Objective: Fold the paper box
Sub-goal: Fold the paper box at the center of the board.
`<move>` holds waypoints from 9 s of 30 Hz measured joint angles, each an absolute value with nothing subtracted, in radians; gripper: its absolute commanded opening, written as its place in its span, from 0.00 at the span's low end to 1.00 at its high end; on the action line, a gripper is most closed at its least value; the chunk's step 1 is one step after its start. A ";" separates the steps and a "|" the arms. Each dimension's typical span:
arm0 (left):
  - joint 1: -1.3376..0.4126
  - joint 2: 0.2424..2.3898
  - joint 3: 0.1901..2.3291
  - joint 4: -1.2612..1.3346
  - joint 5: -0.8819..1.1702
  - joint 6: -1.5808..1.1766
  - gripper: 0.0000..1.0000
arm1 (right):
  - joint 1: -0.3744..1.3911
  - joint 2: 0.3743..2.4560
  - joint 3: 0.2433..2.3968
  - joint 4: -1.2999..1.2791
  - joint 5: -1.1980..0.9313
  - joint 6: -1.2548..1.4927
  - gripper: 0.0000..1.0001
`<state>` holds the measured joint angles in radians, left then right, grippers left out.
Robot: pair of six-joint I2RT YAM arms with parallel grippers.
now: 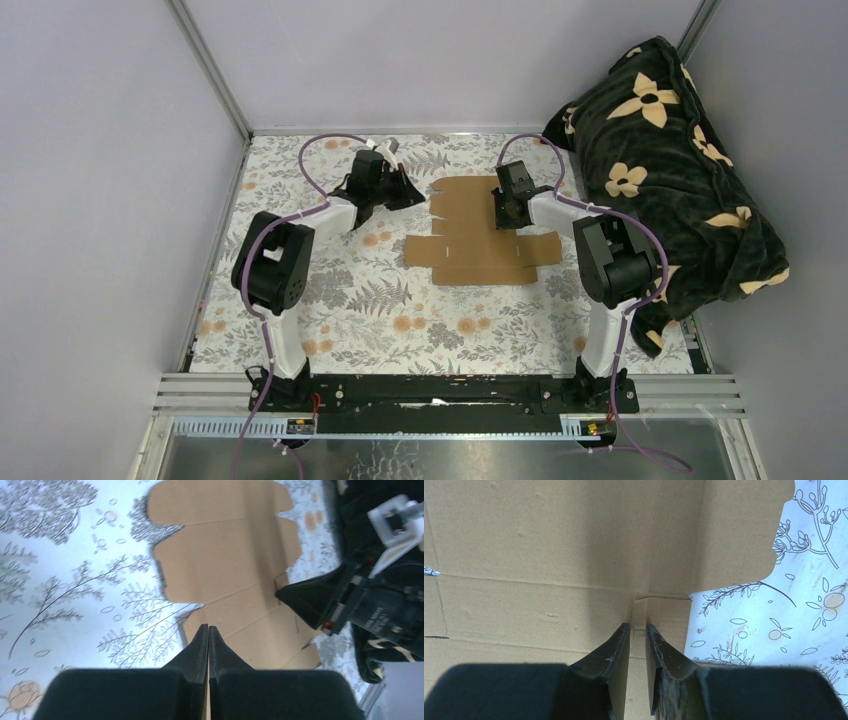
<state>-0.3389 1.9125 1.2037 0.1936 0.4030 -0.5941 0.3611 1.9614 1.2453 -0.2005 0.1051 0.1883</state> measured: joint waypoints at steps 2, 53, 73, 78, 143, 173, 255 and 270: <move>-0.337 1.912 1.203 0.160 0.376 -0.578 0.00 | 0.361 1.961 1.245 -0.200 0.105 0.188 0.25; -0.355 2.077 1.095 0.388 0.532 -0.660 0.15 | 0.361 1.961 1.245 -0.200 0.104 0.187 0.25; -0.426 2.094 1.205 0.397 0.537 -0.683 0.15 | 0.361 1.957 1.235 -0.193 0.104 0.187 0.25; -0.438 2.117 1.206 0.396 0.537 -0.688 0.15 | 0.361 1.956 1.232 -0.189 0.104 0.187 0.25; -0.387 2.111 1.183 0.293 0.474 -0.656 0.15 | 0.361 1.956 1.232 -0.189 0.103 0.187 0.25; -0.451 2.121 1.274 0.283 0.478 -0.664 0.25 | 0.361 1.952 1.224 -0.179 0.103 0.187 0.25; -0.680 2.180 1.550 -0.233 -0.146 -0.360 0.36 | 0.361 1.938 1.188 -0.117 0.029 0.209 0.27; -0.695 2.119 1.466 -0.232 -0.140 -0.336 0.25 | 0.361 1.938 1.189 -0.118 0.005 0.215 0.27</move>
<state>-0.6949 2.1185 1.4662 -0.2321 -0.1398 -0.3359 0.3611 1.9385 1.1893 -0.1177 0.0051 0.2150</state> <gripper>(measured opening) 0.255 0.273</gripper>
